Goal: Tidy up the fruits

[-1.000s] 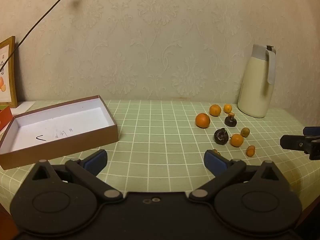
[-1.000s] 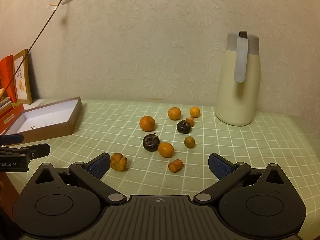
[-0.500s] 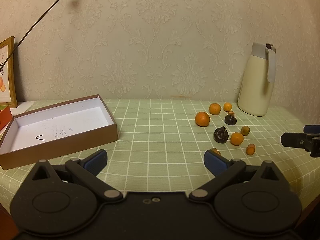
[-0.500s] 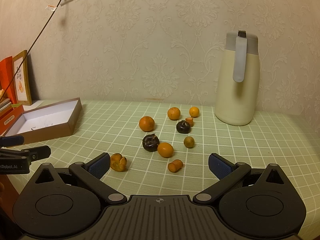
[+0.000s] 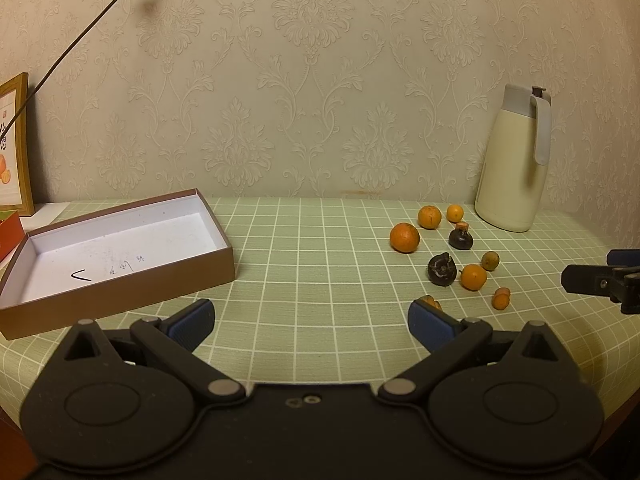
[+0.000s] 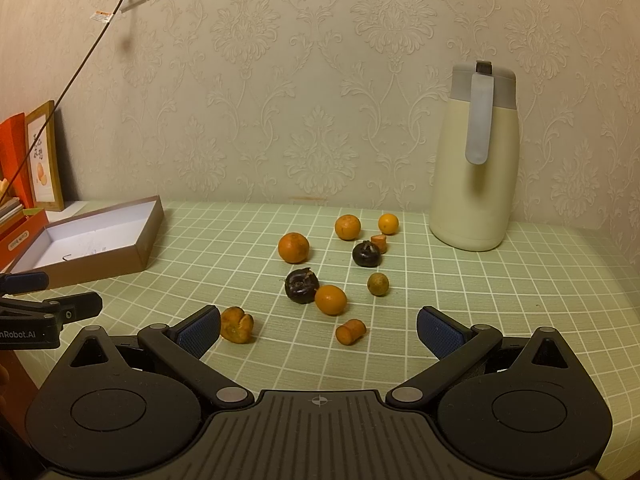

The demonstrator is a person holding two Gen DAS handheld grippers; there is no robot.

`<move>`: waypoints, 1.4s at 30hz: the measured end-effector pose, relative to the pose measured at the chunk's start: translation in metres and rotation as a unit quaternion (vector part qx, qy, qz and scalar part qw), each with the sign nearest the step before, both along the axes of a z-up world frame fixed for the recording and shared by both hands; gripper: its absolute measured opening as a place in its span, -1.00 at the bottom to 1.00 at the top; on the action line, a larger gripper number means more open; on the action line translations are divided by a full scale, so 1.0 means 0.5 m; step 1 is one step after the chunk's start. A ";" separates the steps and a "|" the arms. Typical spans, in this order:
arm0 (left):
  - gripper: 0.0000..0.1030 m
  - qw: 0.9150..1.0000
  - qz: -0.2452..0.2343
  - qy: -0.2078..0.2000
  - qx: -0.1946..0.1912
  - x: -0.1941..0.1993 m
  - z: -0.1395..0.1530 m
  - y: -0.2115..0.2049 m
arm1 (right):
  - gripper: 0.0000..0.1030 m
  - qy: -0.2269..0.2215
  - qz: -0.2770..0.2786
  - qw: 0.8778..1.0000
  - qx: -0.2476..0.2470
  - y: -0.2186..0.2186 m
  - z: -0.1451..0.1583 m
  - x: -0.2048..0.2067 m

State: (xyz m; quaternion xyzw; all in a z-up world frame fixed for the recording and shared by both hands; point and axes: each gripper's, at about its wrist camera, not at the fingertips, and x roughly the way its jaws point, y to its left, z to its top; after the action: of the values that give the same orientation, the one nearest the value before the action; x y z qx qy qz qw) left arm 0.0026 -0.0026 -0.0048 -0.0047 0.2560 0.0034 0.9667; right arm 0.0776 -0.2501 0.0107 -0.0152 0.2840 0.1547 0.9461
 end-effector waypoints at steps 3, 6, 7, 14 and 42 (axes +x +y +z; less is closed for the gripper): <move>0.88 1.000 -0.001 0.000 0.000 0.000 0.001 0.000 | 1.00 0.000 0.000 1.000 0.001 0.000 0.000 0.000; 0.88 1.000 -0.001 0.000 0.000 0.000 0.001 0.000 | 1.00 0.000 -0.001 1.000 0.001 0.000 0.000 0.000; 0.88 1.000 -0.001 0.000 0.000 0.000 0.001 0.000 | 1.00 0.000 0.000 1.000 0.001 0.000 0.000 0.000; 0.88 1.000 -0.001 0.002 0.001 0.002 0.002 -0.002 | 1.00 0.001 0.000 1.000 0.000 -0.001 0.000 0.002; 0.88 1.000 -0.001 0.003 0.002 0.003 0.002 -0.003 | 1.00 0.004 0.001 1.000 0.000 0.000 0.003 0.004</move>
State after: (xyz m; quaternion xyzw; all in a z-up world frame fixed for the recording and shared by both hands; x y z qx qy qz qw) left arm 0.0039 -0.0043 -0.0036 -0.0023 0.2589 0.0030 0.9659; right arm 0.0797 -0.2503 0.0124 -0.0146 0.2875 0.1553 0.9450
